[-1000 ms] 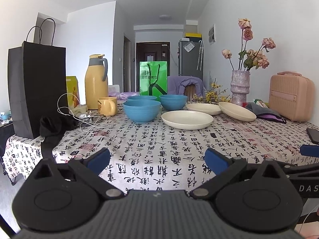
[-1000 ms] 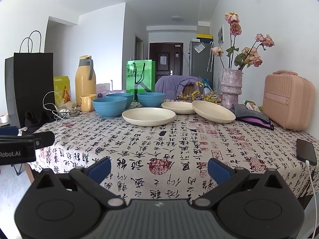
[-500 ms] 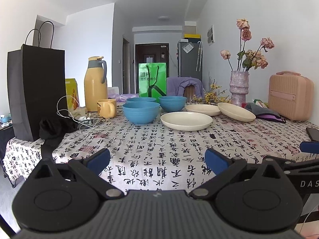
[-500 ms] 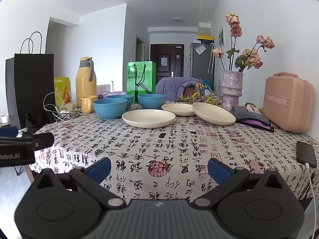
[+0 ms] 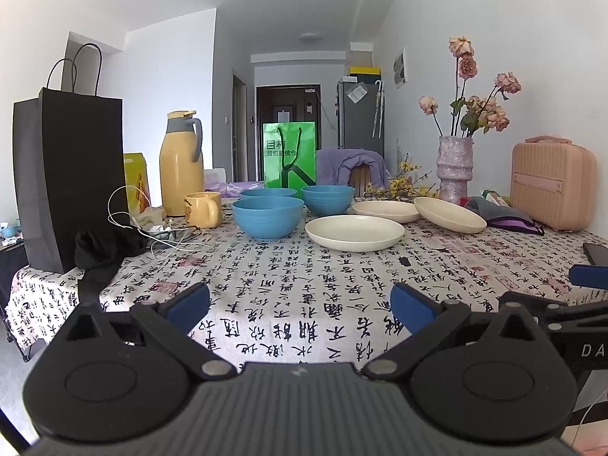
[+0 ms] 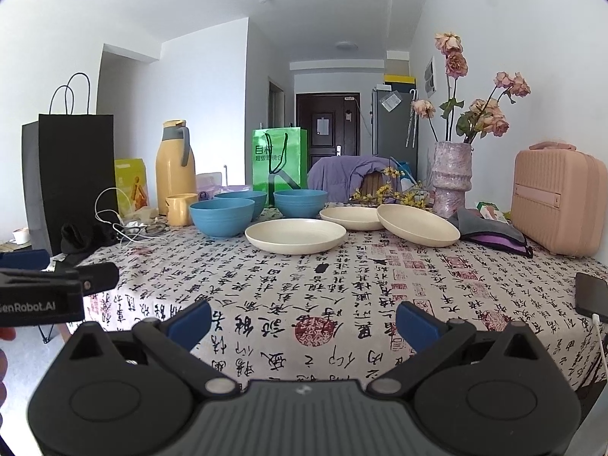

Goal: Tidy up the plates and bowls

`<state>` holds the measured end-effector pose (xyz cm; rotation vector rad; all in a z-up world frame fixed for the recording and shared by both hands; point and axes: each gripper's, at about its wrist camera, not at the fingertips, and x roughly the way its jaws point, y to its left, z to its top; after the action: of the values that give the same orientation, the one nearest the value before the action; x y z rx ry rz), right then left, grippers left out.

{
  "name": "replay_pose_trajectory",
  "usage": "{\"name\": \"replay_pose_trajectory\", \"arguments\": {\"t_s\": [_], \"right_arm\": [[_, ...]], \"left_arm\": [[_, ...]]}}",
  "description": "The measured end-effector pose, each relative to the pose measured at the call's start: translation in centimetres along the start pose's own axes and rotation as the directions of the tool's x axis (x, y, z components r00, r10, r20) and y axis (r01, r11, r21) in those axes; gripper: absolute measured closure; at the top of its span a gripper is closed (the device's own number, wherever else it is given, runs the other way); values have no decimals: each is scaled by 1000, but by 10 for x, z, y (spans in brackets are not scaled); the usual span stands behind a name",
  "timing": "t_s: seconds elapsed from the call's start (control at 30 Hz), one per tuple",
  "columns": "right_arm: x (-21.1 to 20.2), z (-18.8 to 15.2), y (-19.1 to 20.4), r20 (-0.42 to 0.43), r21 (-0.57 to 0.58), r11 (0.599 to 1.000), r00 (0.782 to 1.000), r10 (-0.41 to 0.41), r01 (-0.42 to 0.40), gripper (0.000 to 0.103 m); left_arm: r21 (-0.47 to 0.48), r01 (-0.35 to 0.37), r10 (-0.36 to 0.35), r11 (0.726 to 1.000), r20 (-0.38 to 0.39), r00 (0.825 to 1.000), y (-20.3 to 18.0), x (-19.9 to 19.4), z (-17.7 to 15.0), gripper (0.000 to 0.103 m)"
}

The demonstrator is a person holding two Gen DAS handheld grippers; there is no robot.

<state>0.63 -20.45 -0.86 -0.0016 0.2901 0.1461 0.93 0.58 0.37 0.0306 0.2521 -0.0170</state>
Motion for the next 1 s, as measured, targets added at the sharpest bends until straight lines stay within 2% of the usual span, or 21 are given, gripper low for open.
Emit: {"name": "replay_pose_trajectory", "arguments": {"t_s": [0.2, 1.0], "right_arm": [[-3, 0, 4, 22, -25, 1000, 1000, 1, -1, 0], [0, -3, 8, 7, -52, 998, 999, -45, 46, 0]], "left_arm": [[1, 2, -2, 1000, 3, 1000, 0, 0, 0, 0], [5, 8, -8, 1000, -8, 1000, -2, 1, -2, 0]]}}
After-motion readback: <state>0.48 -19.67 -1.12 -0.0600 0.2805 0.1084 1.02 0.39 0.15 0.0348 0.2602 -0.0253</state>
